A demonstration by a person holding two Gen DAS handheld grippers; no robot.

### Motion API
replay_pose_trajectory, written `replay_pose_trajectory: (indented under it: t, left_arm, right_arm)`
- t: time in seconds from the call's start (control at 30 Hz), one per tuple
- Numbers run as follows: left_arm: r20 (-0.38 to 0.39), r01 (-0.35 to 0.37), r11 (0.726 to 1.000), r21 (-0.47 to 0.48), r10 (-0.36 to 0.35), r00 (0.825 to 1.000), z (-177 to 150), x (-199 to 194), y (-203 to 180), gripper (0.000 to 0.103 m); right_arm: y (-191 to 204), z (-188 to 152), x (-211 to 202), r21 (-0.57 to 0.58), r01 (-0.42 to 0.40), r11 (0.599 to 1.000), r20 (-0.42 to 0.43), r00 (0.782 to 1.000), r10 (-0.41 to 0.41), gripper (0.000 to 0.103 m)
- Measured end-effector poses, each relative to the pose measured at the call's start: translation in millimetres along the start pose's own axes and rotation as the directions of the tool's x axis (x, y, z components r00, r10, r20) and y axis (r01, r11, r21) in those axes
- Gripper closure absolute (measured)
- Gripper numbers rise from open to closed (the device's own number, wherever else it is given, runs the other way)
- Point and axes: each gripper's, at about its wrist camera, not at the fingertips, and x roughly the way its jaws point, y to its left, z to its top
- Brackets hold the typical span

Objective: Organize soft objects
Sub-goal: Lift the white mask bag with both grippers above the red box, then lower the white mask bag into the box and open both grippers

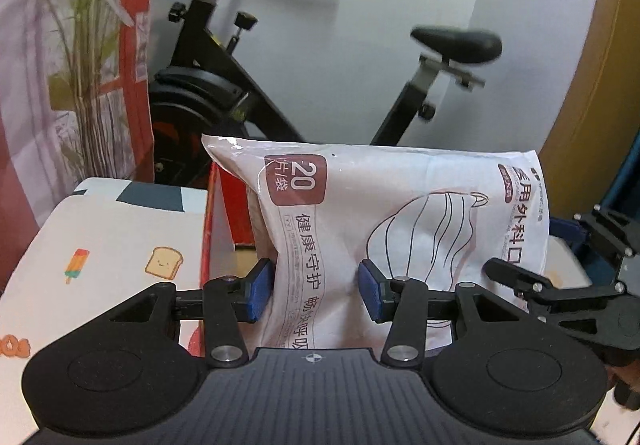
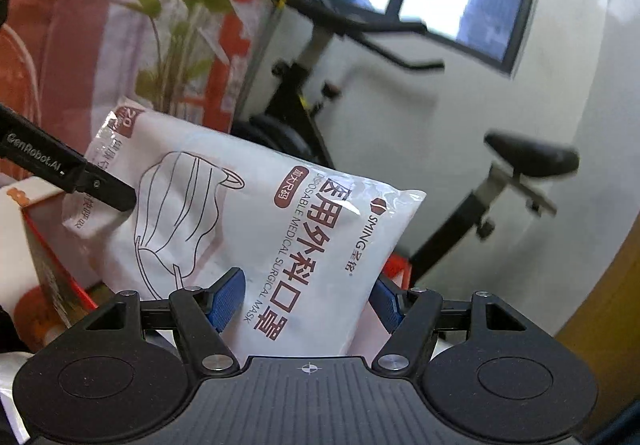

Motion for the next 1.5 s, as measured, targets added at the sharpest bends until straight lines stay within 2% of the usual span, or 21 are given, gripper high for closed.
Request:
replay_pose_trajectory:
  t: [0.13,0.33,0.63,0.8,1.03,1.27,1.37,1.5]
  left_arm:
    - [-0.053,-0.022,0.998,0.062,0.025,0.998,-4,13,-5,0.053]
    - [-0.115,-0.023,0.997,0.067,0.031,0.993,-13,19,3,0.053]
    - [-0.146,-0.023,0.996,0.085,0.036,0.989,-16,17,6,0.053]
    - [-0.166,-0.019,0.996,0.088,0.033,0.986,-18,15,2,0.053]
    - [-0.18,-0.007,0.997,0.08,0.021,0.983,-20,9,9,0.053]
    - [-0.181,-0.001,0.998,0.066,0.013,0.983,-20,7,16,0.053]
    - [-0.166,0.0,0.999,0.048,0.008,0.986,-18,7,16,0.053]
    - [-0.132,-0.014,0.999,0.04,0.019,0.991,-15,1,15,0.052]
  right_arm:
    - [-4,-18,21,0.078,-0.012,0.997,-0.069,0.997,0.018,0.041]
    - [-6,-33,35,0.169,-0.04,0.985,-0.167,0.983,0.069,0.046]
    - [4,-29,40,0.222,-0.037,0.974,-0.257,0.962,0.095,0.049]
    - [-3,-29,42,0.31,-0.036,0.95,-0.306,0.942,0.135,0.05]
    - [-4,-27,35,0.367,-0.038,0.929,-0.33,0.929,0.168,0.05]
    - [6,-22,31,0.375,-0.064,0.925,-0.378,0.9,0.216,0.05]
    - [-1,-23,37,0.399,-0.047,0.916,-0.404,0.887,0.221,0.051]
    - [-14,-25,39,0.451,-0.007,0.893,-0.39,0.898,0.204,0.05]
